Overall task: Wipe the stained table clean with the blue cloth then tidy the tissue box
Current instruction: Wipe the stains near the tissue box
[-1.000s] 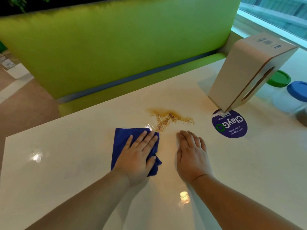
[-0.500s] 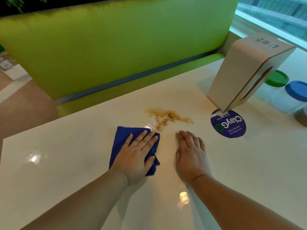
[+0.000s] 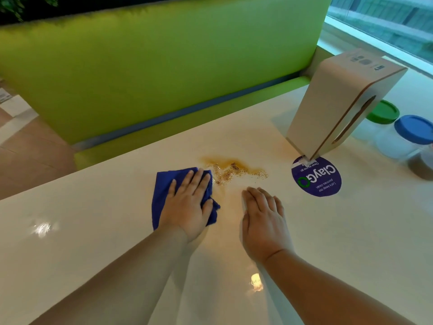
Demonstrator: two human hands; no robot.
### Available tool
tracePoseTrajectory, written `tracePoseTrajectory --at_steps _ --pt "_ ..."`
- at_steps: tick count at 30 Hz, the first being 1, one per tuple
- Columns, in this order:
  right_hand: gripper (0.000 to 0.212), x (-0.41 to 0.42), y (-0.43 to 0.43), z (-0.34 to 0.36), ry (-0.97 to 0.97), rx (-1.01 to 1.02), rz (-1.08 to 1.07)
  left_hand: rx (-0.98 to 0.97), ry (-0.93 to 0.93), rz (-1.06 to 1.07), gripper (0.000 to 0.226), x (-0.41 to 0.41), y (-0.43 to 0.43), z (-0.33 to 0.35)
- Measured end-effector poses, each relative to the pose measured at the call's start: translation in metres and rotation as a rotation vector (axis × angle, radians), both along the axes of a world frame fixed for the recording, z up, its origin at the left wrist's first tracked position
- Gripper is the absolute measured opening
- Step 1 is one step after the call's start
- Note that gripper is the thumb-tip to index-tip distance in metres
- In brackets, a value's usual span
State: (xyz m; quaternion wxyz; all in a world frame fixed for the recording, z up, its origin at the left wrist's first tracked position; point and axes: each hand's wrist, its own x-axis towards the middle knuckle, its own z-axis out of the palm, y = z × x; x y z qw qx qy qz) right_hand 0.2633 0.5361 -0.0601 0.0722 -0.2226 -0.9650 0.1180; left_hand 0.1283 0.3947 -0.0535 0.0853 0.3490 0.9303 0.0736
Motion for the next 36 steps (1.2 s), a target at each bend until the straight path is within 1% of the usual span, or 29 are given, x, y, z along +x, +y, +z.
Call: tracePoseTrajectory --at_steps 2,4,7,8,11,13,17,19,21,23,25,28,30,33,34,36 --pt "0.053 0.000 0.000 0.000 0.000 -0.001 -0.002 -0.007 -0.014 -0.010 0.063 0.006 0.006 0.000" --pt "0.054 0.001 0.000 0.001 -0.004 0.001 0.001 -0.012 -0.026 -0.101 0.068 0.014 0.005 -0.001" --pt "0.054 0.000 0.000 0.002 -0.002 -0.012 0.002 0.000 -0.042 -0.187 0.067 0.007 -0.004 -0.002" --pt "0.053 0.000 0.000 0.002 0.002 -0.013 -0.002 0.003 -0.037 -0.181 0.067 0.003 -0.006 -0.002" --pt "0.052 0.000 -0.001 0.003 0.002 -0.007 -0.006 0.015 -0.008 -0.042 0.064 -0.004 -0.001 -0.001" --pt "0.052 0.000 0.000 0.003 -0.004 -0.010 -0.001 0.010 -0.009 0.000 0.062 0.001 0.007 -0.001" --pt "0.053 0.000 0.000 0.002 -0.016 -0.013 0.003 0.003 -0.031 -0.168 0.069 0.019 0.007 0.000" --pt "0.053 0.000 0.000 0.002 -0.014 -0.014 0.001 0.009 -0.018 -0.177 0.066 0.017 0.005 -0.002" --pt "0.052 0.001 0.002 0.003 -0.001 -0.033 0.009 0.025 0.011 -0.093 0.062 0.013 0.006 -0.003" --pt "0.051 0.002 0.008 0.005 0.027 -0.099 0.025 0.031 0.021 0.004 0.061 0.007 0.009 -0.002" --pt "0.051 0.005 0.026 0.008 0.031 -0.141 0.042 0.019 0.013 0.042 0.060 0.006 0.011 -0.001" --pt "0.050 0.014 0.067 0.014 0.041 -0.039 -0.015 0.016 0.004 0.049 0.061 0.016 0.015 0.001" --pt "0.052 0.020 0.088 0.015 -0.016 -0.008 -0.046 0.020 -0.005 -0.012 0.063 0.029 0.016 0.000" --pt "0.054 0.024 0.095 0.010 -0.053 0.005 -0.016 0.024 -0.021 -0.112 0.066 0.035 0.014 -0.002" --pt "0.054 0.024 0.094 0.009 -0.052 0.010 -0.013 0.029 -0.016 -0.105 0.066 0.031 0.014 -0.003" --pt "0.055 0.024 0.093 0.007 -0.055 0.017 -0.020 0.033 0.009 -0.023 0.067 0.023 0.016 -0.002"
